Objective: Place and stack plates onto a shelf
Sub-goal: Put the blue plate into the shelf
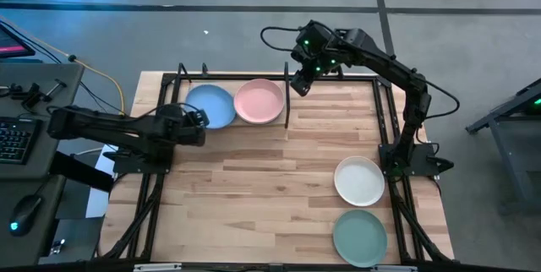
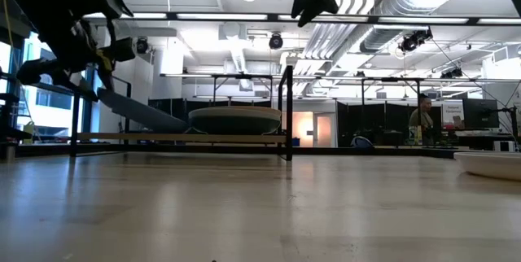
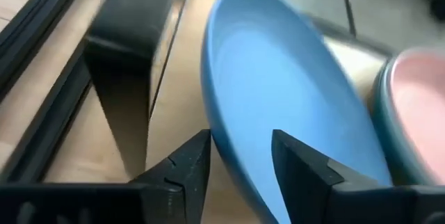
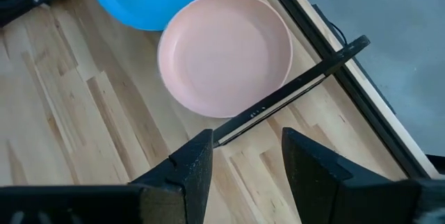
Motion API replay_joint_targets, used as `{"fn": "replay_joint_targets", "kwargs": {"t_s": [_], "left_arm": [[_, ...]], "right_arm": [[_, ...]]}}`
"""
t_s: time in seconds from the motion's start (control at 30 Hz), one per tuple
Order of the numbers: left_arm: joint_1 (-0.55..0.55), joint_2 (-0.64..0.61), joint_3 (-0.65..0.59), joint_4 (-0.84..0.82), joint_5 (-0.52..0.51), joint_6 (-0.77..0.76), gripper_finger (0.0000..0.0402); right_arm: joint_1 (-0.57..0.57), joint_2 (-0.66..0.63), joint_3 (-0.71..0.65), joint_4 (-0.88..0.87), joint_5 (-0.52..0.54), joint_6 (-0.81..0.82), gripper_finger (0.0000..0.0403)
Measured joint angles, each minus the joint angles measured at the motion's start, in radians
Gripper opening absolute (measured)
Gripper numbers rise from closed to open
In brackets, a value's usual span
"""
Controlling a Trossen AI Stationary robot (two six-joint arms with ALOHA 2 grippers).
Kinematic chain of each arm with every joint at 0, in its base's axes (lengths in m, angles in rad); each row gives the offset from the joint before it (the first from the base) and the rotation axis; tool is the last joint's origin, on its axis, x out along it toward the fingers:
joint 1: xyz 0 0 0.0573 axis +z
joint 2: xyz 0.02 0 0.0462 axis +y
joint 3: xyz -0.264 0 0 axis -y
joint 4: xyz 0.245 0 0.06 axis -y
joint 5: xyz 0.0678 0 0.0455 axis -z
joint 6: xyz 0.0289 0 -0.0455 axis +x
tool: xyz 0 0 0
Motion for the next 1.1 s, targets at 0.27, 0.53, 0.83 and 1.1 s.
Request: {"fn": "replay_joint_targets", "kwargs": {"t_s": [0.27, 0.53, 0.83, 1.1], "left_arm": [[0.0, -0.082, 0.0, -0.091, 0.05, 0.071, 0.0147], [0.0, -0.169, 0.0, -0.087, 0.085, 0.173, 0.0147], [0.0, -0.207, 0.071, -0.055, 0.133, 0.309, 0.0147], [-0.001, -0.174, 0.106, 0.138, 0.417, 0.642, 0.0108]], "right_arm": [[0.0, 0.0, 0.0, 0.02, 0.0, 0.018, 0.0151], [0.0, 0.0, 0.0, 0.052, 0.0, 0.036, 0.0151], [0.002, 0.0, 0.0, 0.051, 0.0, 0.059, 0.0151], [0.002, 0.0, 0.0, 0.035, -0.037, 0.052, 0.0151]]}}
